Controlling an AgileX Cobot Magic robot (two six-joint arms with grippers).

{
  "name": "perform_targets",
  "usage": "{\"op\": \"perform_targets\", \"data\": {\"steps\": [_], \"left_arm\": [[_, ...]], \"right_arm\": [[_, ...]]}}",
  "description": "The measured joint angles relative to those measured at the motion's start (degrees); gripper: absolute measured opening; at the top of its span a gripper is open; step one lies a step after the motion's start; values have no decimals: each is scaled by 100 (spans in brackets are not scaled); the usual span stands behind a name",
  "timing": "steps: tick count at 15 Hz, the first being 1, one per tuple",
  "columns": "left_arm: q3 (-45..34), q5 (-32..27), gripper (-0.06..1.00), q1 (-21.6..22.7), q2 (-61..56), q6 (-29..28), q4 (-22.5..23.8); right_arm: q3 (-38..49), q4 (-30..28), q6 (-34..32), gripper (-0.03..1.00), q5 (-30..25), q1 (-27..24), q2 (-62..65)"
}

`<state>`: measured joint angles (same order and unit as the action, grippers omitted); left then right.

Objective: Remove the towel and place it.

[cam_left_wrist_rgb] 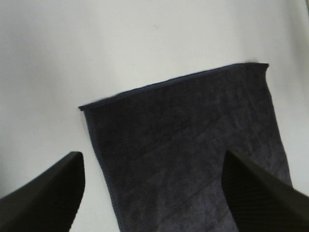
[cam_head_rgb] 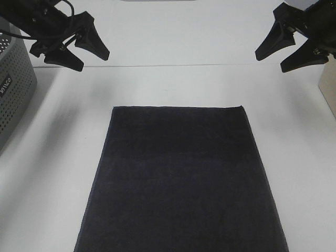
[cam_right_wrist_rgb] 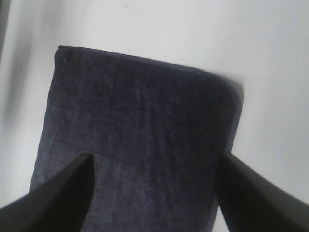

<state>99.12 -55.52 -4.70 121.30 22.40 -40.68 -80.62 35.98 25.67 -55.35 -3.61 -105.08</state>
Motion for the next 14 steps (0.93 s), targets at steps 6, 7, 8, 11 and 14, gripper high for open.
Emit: {"op": "perform_targets", "data": {"steps": [6, 7, 8, 11, 14], "left_arm": [[6, -69, 74, 6, 453, -23, 172], [6, -92, 74, 17, 539, -23, 183], [6, -109, 74, 17, 602, -23, 235], [6, -189, 74, 17, 802, -23, 573], [23, -92, 74, 17, 1026, -17, 539]], "right_arm": [[0, -6, 52, 68, 567, 0, -510], [0, -6, 52, 68, 676, 0, -590], [-6, -6, 52, 68, 756, 0, -682], [-11, 115, 166, 68, 991, 0, -1134], [-74, 481, 607, 68, 1186, 0, -1507]]}}
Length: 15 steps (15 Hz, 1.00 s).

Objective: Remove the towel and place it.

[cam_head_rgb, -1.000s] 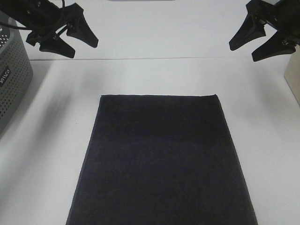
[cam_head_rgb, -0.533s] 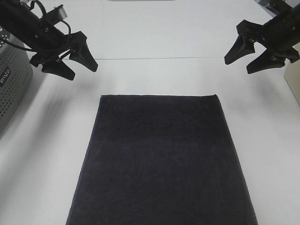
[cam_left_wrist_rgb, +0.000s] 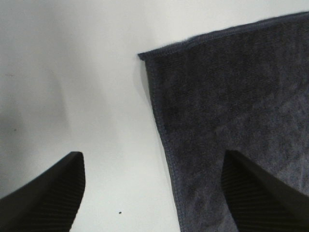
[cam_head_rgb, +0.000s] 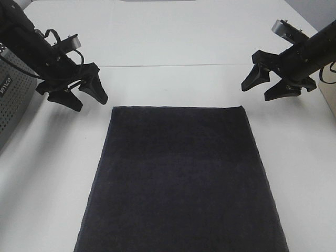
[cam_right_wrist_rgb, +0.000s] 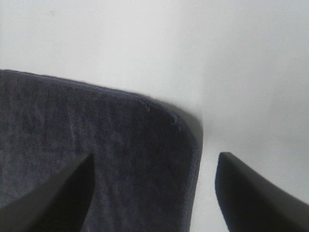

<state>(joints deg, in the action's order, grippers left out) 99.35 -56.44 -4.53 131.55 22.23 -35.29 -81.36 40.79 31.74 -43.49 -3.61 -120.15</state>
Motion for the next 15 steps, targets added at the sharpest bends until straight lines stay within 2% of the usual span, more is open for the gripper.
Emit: {"op": "perform_targets", "data": {"steps": [4, 11, 15], "left_arm": [[6, 52, 74, 0, 378, 275, -321], [80, 424, 73, -86, 625, 539, -905], [109, 453, 73, -195, 705, 653, -1140]], "right_arm": [[-304, 23, 103, 68, 109, 0, -453], [-327, -166, 1203, 64, 321, 0, -728], [-344, -40, 1301, 62, 115, 0, -951]]}}
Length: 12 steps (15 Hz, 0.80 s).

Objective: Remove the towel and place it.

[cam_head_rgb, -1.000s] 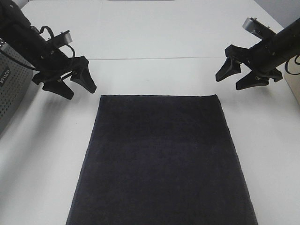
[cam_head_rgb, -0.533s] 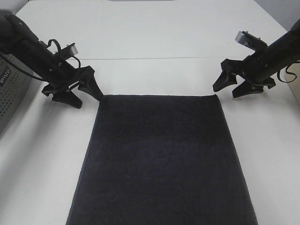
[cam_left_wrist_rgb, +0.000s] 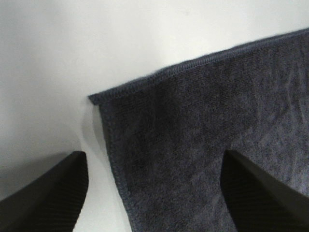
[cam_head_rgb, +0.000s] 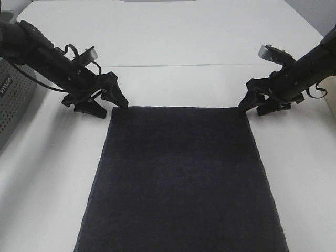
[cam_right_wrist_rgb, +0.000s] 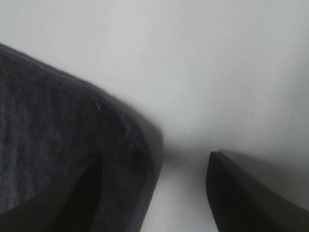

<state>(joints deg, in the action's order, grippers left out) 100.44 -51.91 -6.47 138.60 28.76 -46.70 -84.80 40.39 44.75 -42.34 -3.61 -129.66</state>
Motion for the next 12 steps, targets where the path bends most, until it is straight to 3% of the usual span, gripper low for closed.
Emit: {"op": "perform_targets", "data": {"steps": [4, 9, 12], "left_arm": [[23, 149, 71, 0, 80, 0, -155], [34, 493, 70, -120, 109, 6, -286], [34, 716, 61, -201, 126, 11, -258]], "right_arm": [[0, 69, 315, 59, -63, 46, -40], [0, 57, 395, 58, 493, 487, -40], [0, 17, 395, 55, 550, 527, -40]]}}
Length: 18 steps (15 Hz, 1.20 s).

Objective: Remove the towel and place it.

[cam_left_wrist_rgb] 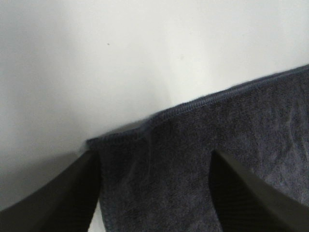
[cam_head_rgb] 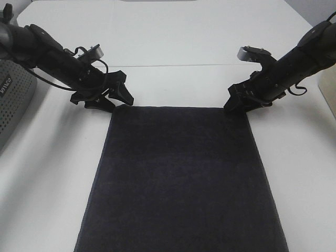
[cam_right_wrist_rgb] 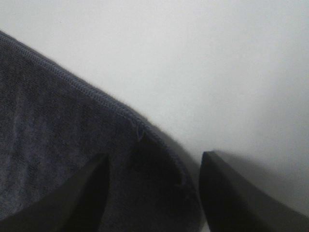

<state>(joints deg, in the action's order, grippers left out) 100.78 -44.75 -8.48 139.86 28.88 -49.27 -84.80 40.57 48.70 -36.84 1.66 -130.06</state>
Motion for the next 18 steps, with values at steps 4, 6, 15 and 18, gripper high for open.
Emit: {"op": "perform_targets", "data": {"steps": [4, 6, 15, 18], "left_arm": [[0, 63, 49, 0, 29, 11, 80], [0, 92, 36, 0, 40, 11, 126], [-6, 533, 0, -29, 74, -11, 223], [-6, 1043, 0, -52, 74, -6, 229]], "right_arm": [[0, -11, 0, 50, 17, 0, -11], [0, -34, 0, 38, 17, 0, -23], [0, -52, -241, 1, 321, 0, -63], [-178, -52, -470, 1, 745, 0, -80]]}}
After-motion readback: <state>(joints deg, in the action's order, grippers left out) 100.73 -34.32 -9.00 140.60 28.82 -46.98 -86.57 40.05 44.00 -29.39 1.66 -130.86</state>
